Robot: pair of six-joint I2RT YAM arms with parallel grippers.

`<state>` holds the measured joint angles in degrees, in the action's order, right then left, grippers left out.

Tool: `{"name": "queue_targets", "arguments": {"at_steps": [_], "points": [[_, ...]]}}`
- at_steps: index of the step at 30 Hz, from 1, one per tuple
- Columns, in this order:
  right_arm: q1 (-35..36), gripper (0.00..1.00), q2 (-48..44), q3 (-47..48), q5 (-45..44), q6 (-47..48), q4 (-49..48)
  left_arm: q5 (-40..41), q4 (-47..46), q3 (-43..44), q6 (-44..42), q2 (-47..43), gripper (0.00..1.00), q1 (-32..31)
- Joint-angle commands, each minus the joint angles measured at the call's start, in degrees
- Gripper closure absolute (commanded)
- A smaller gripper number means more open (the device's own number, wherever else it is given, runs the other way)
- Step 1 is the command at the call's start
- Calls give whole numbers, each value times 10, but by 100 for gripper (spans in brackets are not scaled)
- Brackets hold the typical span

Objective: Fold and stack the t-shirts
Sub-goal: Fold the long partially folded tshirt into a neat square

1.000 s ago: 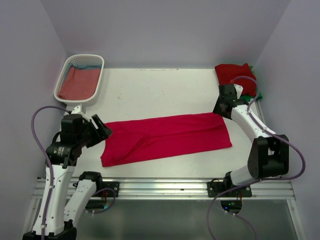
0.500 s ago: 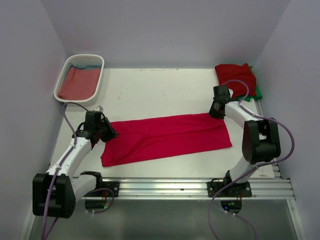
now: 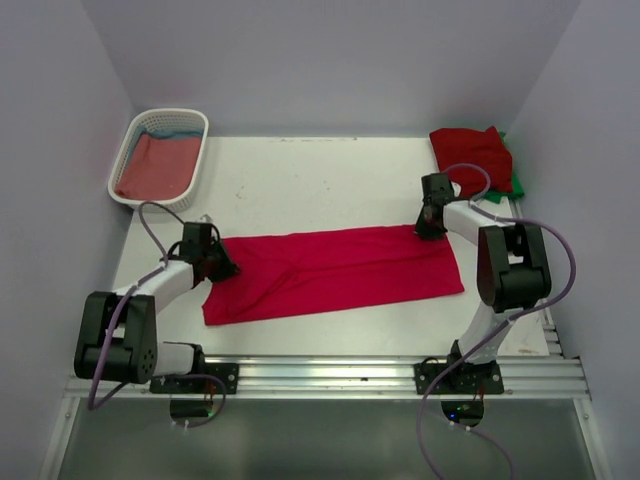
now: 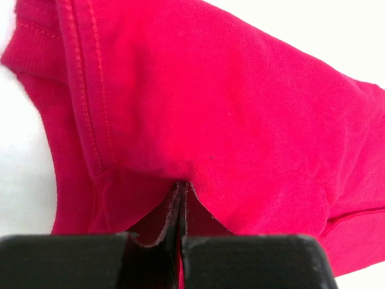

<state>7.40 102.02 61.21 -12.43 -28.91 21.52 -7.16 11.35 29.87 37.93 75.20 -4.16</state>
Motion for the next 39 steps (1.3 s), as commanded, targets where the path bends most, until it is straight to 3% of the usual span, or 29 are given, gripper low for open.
{"name": "queue_targets", "arguments": {"at_steps": [1,17,23,25,26,28,29,31,35,39], "points": [[-2,100,39,29,-15,-11,-11,30,-41,5,-9,49,100,2],[-11,100,158,230,-2,-2,6,69,-95,129,23,160,100,21],[24,100,35,183,71,35,-105,29,-141,192,20,216,100,22],[50,92,-10,147,88,73,-148,17,-146,200,17,218,100,22],[75,78,-51,135,97,83,-154,11,-141,207,17,213,100,22],[94,69,-83,129,129,93,-148,12,-139,206,15,196,100,22],[108,60,-104,124,155,93,-148,11,-140,199,17,169,100,22],[142,53,-123,113,185,93,-137,11,-136,193,17,139,100,21],[207,50,-137,102,215,80,-113,11,-115,185,14,81,100,21],[291,53,-101,119,198,79,-96,10,-97,169,7,75,100,21]]}}
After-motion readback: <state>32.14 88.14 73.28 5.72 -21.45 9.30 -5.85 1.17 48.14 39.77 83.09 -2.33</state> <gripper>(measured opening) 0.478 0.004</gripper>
